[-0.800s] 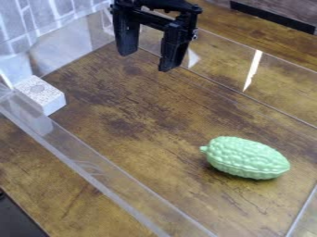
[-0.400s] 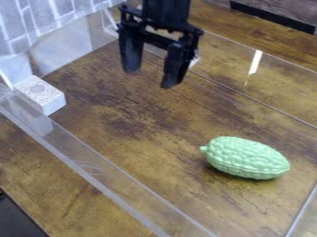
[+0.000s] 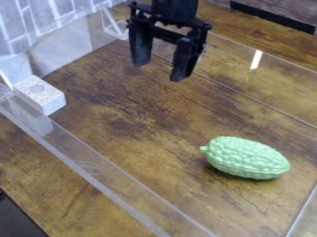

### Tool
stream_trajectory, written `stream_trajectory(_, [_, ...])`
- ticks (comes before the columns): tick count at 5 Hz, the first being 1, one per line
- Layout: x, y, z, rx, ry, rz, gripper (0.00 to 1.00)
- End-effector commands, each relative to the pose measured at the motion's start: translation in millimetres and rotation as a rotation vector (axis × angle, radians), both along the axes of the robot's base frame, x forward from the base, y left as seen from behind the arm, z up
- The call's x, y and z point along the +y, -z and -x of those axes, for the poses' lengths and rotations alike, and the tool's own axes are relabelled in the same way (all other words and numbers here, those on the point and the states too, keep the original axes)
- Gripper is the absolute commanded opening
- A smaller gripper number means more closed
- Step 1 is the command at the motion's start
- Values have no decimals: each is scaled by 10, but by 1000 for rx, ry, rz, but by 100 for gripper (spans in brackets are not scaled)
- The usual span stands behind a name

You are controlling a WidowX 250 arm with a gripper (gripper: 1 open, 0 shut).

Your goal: Remove the white object from inside the blue tray and put it on the table

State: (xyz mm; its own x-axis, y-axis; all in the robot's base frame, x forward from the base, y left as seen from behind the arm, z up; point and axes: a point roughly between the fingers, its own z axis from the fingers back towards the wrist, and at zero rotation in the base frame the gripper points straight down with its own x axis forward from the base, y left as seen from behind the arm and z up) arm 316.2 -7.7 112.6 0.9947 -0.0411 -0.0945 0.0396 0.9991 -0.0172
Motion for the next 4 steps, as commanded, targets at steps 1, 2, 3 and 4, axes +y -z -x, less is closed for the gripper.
stream_trajectory(1, [95, -143, -92, -59, -22, 0, 100])
stream_trajectory(2, [107, -112, -106, -54, -20, 1, 100])
stream_trajectory(3, [118, -82, -120, -49, -18, 1, 100])
stream_trajectory(4, [137, -55, -132, -44, -15, 1, 100])
